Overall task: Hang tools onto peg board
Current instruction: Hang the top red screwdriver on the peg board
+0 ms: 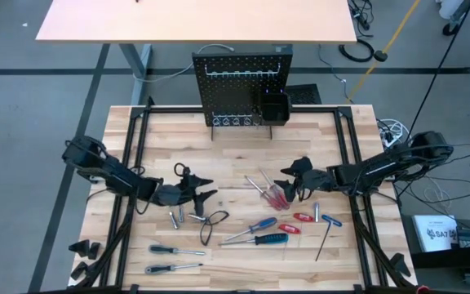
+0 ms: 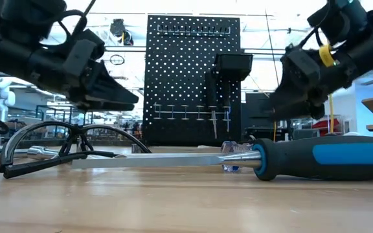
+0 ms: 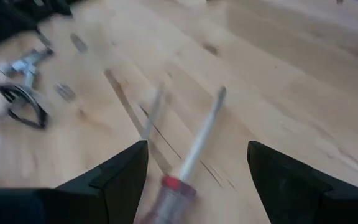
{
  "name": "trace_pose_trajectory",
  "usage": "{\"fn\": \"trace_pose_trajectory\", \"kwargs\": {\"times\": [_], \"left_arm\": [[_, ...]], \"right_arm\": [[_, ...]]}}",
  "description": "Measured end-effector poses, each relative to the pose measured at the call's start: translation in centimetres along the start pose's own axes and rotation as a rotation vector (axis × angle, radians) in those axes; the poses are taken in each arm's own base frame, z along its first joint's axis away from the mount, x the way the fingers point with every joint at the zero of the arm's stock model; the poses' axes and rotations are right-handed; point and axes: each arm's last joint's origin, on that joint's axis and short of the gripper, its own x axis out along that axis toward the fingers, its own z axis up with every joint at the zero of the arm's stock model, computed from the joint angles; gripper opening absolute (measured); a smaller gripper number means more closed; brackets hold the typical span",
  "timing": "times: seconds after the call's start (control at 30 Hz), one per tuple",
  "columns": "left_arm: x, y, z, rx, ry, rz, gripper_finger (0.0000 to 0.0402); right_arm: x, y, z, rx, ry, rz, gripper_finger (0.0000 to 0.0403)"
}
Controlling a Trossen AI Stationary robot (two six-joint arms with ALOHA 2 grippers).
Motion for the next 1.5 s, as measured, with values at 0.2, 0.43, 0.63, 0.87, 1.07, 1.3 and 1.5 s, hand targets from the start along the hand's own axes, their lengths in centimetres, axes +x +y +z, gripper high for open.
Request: {"fn": "trace_pose_trajectory", "kwargs": {"times": [0.2,0.43,0.63,0.87,1.07,1.3,1.5], "left_arm": [[1.2,-0.6,0.5,0.032,-0.015,-0.183,0.02],[1.6,-0.4,-0.4,0.069,0.035,-0.179,0.02],[1.7,-0.3,-0.8,0.078,0.056,-0.173,0.02],[1.7,-0.4,-0.7,0.049,0.056,-0.181,0.02],[1.7,-0.7,-0.2,0.025,0.02,-0.248,0.02],[2.0,-1.5,0.7,0.036,-0.024,-0.325,0.02],[2.2,-2.5,1.9,0.098,-0.055,-0.403,0.02]], "right_arm": [[0.1,0.5,0.5,0.006,-0.007,0.004,0.0265],[-0.2,3.5,3.7,-0.03,-0.064,0.078,0.0265],[-0.3,5.6,5.0,-0.075,-0.067,0.107,0.0265],[0.8,6.5,4.9,-0.097,-0.033,0.094,0.0265],[1.6,8.3,5.5,-0.203,0.071,0.156,0.0265],[2.2,11.1,6.4,-0.317,0.116,0.157,0.0265],[2.4,12.4,6.8,-0.363,0.155,0.143,0.0265]]}}
